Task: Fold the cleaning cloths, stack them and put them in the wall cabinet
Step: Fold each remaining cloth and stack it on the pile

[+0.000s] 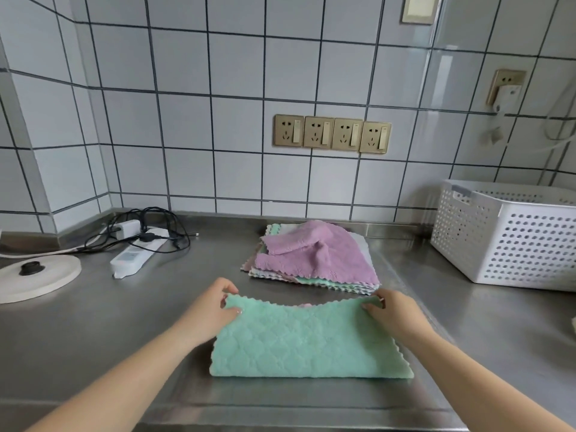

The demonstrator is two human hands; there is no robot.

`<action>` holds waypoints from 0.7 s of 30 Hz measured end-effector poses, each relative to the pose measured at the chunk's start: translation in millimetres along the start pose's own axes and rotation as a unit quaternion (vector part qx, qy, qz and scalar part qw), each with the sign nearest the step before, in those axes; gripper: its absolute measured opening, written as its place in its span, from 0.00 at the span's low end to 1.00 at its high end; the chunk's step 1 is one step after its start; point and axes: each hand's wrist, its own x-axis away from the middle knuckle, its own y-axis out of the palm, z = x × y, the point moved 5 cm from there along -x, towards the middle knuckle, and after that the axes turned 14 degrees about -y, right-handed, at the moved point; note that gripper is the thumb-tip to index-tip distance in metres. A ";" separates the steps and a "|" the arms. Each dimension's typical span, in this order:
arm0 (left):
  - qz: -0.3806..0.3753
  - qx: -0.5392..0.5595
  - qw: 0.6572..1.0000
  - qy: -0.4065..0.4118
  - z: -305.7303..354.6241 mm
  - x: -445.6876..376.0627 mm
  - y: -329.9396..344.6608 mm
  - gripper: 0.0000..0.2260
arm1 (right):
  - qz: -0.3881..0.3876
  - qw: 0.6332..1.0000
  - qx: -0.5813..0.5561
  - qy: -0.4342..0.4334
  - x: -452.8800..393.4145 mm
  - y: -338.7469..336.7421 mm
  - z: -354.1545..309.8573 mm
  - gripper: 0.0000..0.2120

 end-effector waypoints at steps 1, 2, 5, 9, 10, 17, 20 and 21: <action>0.011 -0.016 1.000 -0.002 -2.2 -3.5 3.6 0.11 | -0.001 1.000 -0.004 0.002 -4.8 4.1 1.0 0.08; 0.022 -0.031 0.999 -0.005 -3.7 -5.5 5.9 0.12 | -0.002 1.000 -0.004 0.007 -7.6 6.9 1.4 0.09; 0.048 -0.045 0.998 -0.002 -4.0 -10.0 7.4 0.16 | 0.003 1.000 -0.001 0.020 -13.4 10.8 5.7 0.15; 0.073 -0.063 0.995 0.010 -1.4 -14.8 7.3 0.18 | 0.015 1.000 -0.004 0.021 -15.2 11.2 11.0 0.16; 0.074 -0.071 0.995 0.009 -0.9 -15.2 8.2 0.18 | 0.016 1.000 -0.004 0.022 -16.2 12.2 12.2 0.16; 0.149 -0.237 0.952 0.121 30.3 2.8 20.7 0.22 | 0.038 0.988 0.127 -0.079 -15.4 8.3 -22.6 0.21; 0.078 -0.250 0.947 0.185 55.7 19.7 54.6 0.21 | 0.026 0.975 0.122 -0.181 -9.1 22.5 -78.6 0.20; 0.044 -0.277 0.942 0.184 59.4 23.9 69.7 0.21 | -0.009 0.975 0.109 -0.194 -6.2 35.3 -93.8 0.20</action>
